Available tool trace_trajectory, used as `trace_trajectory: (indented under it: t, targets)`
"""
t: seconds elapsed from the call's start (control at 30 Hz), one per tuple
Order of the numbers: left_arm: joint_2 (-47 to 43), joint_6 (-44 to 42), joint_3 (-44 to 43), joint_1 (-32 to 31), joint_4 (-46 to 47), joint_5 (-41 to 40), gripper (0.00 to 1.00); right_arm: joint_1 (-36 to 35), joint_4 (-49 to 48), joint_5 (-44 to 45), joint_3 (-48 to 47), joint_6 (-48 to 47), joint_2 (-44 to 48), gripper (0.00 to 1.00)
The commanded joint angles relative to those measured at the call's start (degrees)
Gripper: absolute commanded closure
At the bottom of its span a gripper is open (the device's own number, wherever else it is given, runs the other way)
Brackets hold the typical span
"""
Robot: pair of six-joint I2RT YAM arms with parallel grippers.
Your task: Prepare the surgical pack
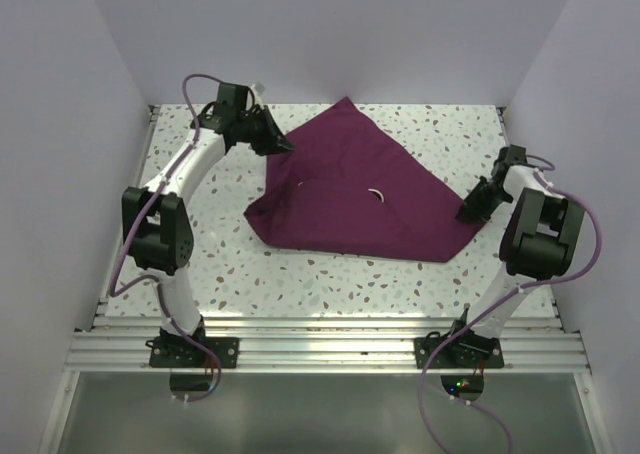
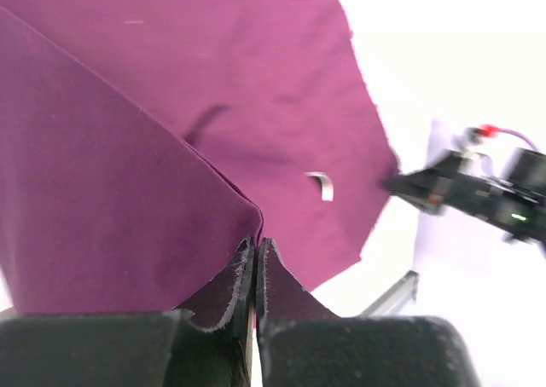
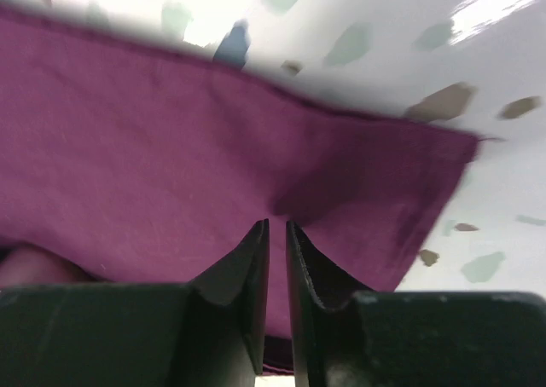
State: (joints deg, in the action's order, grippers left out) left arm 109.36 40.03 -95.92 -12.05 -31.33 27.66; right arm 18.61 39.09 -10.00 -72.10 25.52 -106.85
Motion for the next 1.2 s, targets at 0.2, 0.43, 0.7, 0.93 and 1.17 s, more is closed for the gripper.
trace_trajectory:
  t: [0.2, 0.43, 0.7, 0.93, 1.17]
  targets:
    - [1.99, 9.80, -6.38, -7.28, 1.98, 3.19, 1.00, -3.41, -1.21, -3.28, 2.93, 1.99, -2.48, 0.89]
    - [8.75, 14.10, -12.08, -14.04, 4.44, 5.47, 1.00, -3.41, 0.10, -0.81, 2.40, 1.46, -5.30, 0.89]
    - [17.01, 17.27, -19.92, -18.53, 5.75, 5.56, 1.00, -3.41, 1.78, 1.65, 2.13, 0.50, -6.71, 0.90]
    - [20.71, 19.30, -20.71, -20.55, 8.83, 6.53, 1.00, -3.41, 1.87, 2.61, 2.48, 0.23, -7.67, 0.90]
    - [22.29, 20.26, -20.27, -20.46, 11.38, 4.33, 0.98, -3.84, 2.13, 2.71, 1.61, -0.12, -8.46, 0.89]
